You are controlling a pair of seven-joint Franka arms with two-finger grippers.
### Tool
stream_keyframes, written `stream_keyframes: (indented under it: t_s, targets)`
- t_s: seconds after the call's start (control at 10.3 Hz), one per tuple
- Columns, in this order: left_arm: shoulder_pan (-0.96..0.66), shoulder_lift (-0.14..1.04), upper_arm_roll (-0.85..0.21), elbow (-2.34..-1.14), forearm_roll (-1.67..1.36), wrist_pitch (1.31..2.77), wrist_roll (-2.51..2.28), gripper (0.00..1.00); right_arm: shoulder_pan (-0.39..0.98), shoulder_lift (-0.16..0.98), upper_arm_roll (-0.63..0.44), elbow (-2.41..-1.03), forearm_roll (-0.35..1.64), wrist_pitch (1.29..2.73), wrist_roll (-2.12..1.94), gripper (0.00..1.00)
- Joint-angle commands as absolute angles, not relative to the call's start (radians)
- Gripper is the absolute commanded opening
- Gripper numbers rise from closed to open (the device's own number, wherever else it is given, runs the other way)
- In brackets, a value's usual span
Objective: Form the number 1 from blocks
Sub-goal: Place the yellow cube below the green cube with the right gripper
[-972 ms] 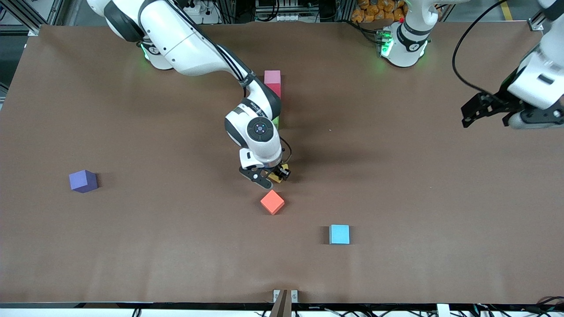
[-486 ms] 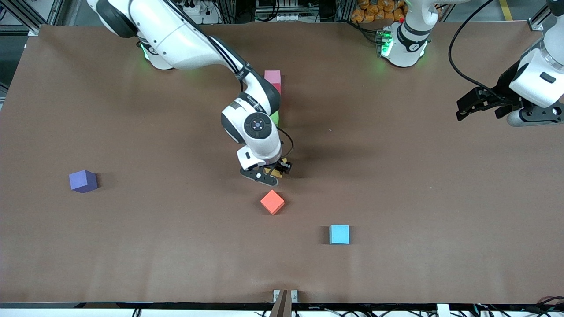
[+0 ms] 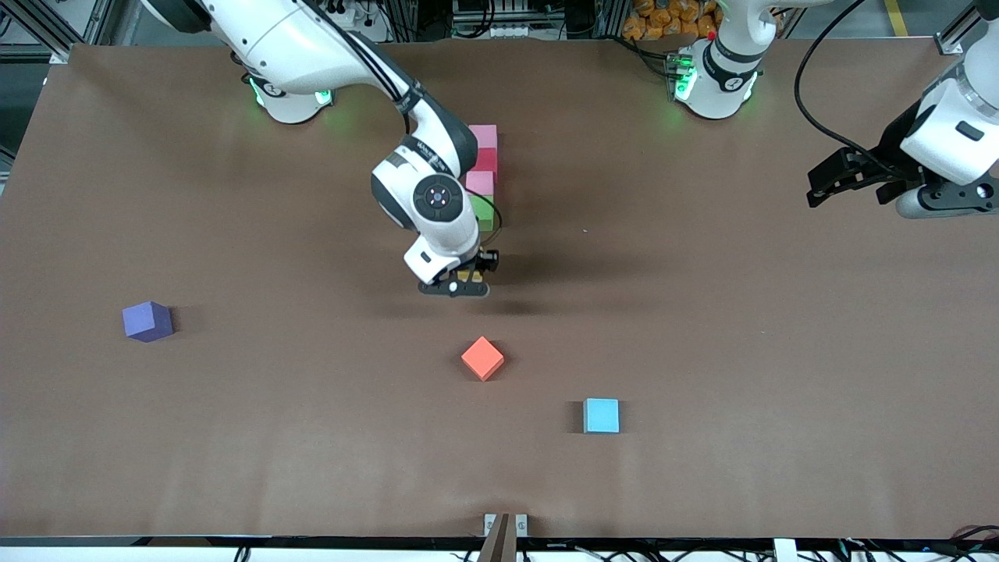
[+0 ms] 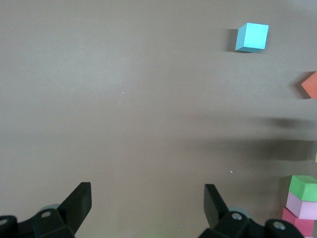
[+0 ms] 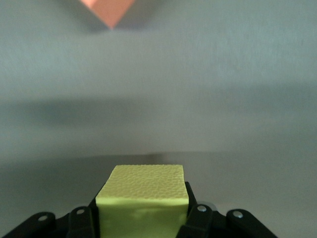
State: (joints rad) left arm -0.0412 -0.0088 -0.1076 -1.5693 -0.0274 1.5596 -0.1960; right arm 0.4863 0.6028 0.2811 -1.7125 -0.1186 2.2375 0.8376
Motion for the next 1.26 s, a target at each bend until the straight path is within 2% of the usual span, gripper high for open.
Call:
stream_keyframes:
  t_s: [0.0, 0.19, 1.17]
  targets:
    - [-0.046, -0.003, -0.114, -1.551, -0.028, 1.537, -0.212, 1.0, 0.46, 0.514, 0.333, -1.888, -0.114, 2.326, 0.84, 0.0]
    - [-0.046, -0.003, -0.117, -1.555, -0.028, 1.537, -0.213, 1.0, 0.462, 0.517, 0.342, -1.954, -0.115, 2.457, 0.865, 0.0]
    - [-0.046, 0.006, -0.118, -1.557, 0.014, 1.54, -0.213, 1.0, 0.499, 0.583, 0.341, -1.945, -0.132, 2.534, 0.884, 0.0]
